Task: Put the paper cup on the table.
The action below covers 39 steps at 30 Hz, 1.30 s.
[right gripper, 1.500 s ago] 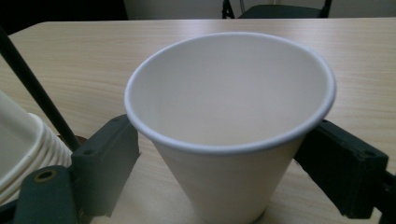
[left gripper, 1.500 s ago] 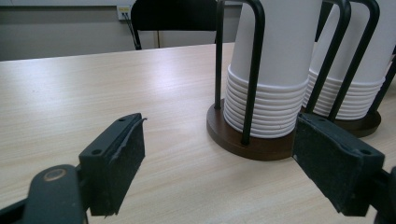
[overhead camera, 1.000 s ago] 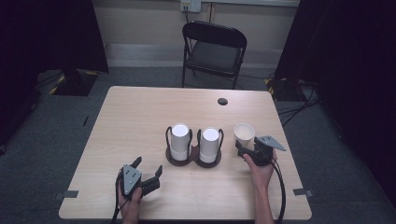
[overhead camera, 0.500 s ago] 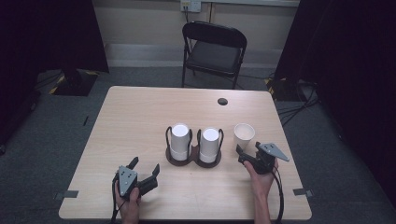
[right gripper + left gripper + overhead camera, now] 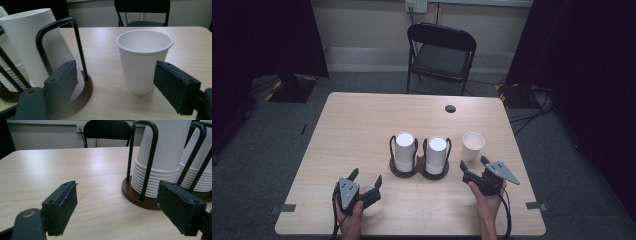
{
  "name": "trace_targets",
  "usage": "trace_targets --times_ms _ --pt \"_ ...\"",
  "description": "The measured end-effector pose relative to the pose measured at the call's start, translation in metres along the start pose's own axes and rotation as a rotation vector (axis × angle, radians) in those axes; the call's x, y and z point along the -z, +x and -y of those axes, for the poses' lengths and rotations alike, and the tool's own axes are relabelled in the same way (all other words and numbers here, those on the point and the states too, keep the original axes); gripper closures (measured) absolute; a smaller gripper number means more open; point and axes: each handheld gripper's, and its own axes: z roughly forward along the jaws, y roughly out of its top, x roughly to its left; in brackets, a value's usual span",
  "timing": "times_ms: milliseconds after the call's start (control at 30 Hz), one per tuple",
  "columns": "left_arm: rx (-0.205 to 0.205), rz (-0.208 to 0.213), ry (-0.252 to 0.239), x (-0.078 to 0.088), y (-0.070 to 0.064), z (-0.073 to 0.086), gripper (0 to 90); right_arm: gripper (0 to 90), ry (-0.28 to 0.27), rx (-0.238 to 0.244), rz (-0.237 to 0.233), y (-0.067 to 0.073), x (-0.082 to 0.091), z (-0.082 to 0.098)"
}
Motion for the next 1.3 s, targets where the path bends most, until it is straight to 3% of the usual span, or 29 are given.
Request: trace_targets --times_ms 300,467,600,833,933,1100,1233,1300 --pt "-0.001 -0.005 0.007 0.000 -0.001 0.000 17.1 19.9 0.002 0.015 -0.038 0.022 0.008 0.008" --pt "0.029 -0.003 0.016 -0.001 0.002 0.000 17.1 19.1 0.002 0.017 -0.054 0.029 0.012 0.011" --pt "0.023 -0.005 0.016 -0.001 0.002 0.000 17.1 19.2 -0.004 0.037 -0.063 0.040 0.014 0.017" --pt "0.031 -0.007 0.014 -0.001 0.002 0.000 17.0 18.8 0.005 0.065 -0.090 0.056 0.010 0.032" --pt "0.031 -0.005 0.010 0.000 0.002 0.000 17.0 18.9 -0.002 0.091 -0.076 0.060 0.011 0.037" --pt "0.031 -0.005 0.007 0.000 0.002 0.000 17.0 17.6 -0.014 0.080 -0.080 0.058 0.013 0.038" --pt "0.026 -0.005 0.012 0.000 0.002 0.000 17.0 16.9 -0.011 0.128 -0.045 0.063 0.012 0.039" --pt "0.027 -0.004 0.012 0.000 0.002 0.000 17.0 16.7 0.000 0.118 -0.050 0.063 0.011 0.039"
